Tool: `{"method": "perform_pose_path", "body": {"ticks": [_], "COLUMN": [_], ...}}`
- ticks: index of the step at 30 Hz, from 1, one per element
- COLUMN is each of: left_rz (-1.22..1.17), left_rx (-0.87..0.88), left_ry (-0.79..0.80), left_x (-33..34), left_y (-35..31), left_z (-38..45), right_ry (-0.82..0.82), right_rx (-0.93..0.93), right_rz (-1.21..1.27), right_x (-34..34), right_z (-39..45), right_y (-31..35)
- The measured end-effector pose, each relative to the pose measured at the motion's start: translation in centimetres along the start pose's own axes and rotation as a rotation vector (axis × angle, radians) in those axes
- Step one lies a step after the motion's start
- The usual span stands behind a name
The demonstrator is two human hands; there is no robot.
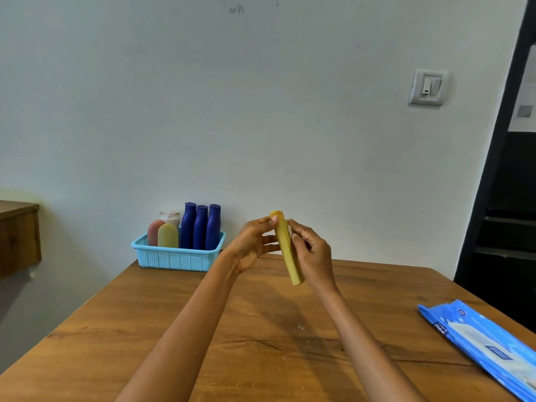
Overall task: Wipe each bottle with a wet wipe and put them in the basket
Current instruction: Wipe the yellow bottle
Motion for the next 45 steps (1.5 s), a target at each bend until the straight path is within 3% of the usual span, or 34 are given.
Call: {"method": "perform_pose_path", "body": {"ticks": [3, 7, 12, 18, 23, 27, 31, 37, 42, 45], "left_rz": [0.049, 0.05, 0.0, 0.004, -0.04, 0.015, 0.079, 0.003, -0.053, -0.08], "left_rx": [-0.005, 0.014, 0.006, 0.079, 0.106, 0.082, 0.077, 0.122, 0.137, 0.141], "left_ry": [0.009, -0.022, -0.053, -0.163, -0.283, -0.223, -0.173, -0.381, -0.555, -0.616], "left_x": [0.4, -0.2, -0.7, -0.9, -3.3, -2.0, -0.5, -2.3, -3.9, -4.5], "left_y": [0.0, 0.1, -0.2, -0.9, -1.2, -1.3, -1.0, -1.9, -1.6, -1.6], "left_z": [0.1, 0.2, 0.3, 0.3, 0.2, 0.4, 0.5, 0.1, -0.4, -0.5], "right_ry": [0.058, -0.01, 0.041, 0.044, 0.063, 0.02, 0.077, 0.318, 0.437, 0.422], "right_rx": [-0.033, -0.17, -0.082, -0.239, -0.116, -0.025, -0.127, -0.476, -0.438, -0.454], "right_rz": [0.1, 0.113, 0.043, -0.073, -0.114, -0.088, -0.045, -0.483, -0.554, -0.555], "right_x": [0.9, 0.6, 0.1, 1.3, 0.4, 0.2, 1.2, 3.2, 3.4, 2.8], "right_z": [0.1, -0.4, -0.2, -0.8, -1.7, -0.8, 0.1, -2.2, -3.6, -4.2], "right_y": [1.5, 2.9, 1.4, 3.4, 0.2, 0.4, 3.2, 2.5, 0.0, -0.8]}}
Point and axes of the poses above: each hand's wrist, its own z-axis towards the middle knuckle, its own x-axis out of the palm, y = z × x, the point moved 6 cm from there along z, towards the middle knuckle, and after that the axes turned 5 degrees about -x, right-handed, at the moved point
